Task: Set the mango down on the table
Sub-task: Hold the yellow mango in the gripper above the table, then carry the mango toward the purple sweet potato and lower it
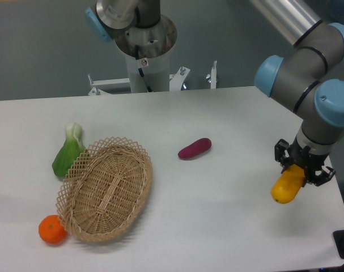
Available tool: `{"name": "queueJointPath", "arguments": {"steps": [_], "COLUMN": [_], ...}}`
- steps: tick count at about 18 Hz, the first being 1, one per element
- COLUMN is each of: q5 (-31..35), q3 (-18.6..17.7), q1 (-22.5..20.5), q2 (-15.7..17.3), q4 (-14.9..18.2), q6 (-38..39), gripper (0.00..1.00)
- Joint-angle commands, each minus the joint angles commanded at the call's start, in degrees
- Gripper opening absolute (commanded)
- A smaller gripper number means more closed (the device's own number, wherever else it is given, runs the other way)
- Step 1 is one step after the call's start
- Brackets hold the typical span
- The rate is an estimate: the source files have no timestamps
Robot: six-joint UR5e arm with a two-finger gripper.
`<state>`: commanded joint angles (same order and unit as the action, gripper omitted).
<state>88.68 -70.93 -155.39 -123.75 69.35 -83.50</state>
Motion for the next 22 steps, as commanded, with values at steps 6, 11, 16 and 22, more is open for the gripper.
{"name": "queueJointPath", "arguments": {"steps": [6, 11, 16, 22], "q5": [0.09, 0.09, 0.0, -0.09], "q3": [-1.06, -1.06, -1.84, -8.33], "q1": [0.35, 0.44, 2.98, 8.61], "q2": [0.53, 0.53, 0.09, 0.88], "q4": [0.0, 0.0, -0.09, -4.83], "q6": [0.09, 0.52, 5.96, 10.81], "gripper": [0.3, 0.3, 0.3, 0.29]}}
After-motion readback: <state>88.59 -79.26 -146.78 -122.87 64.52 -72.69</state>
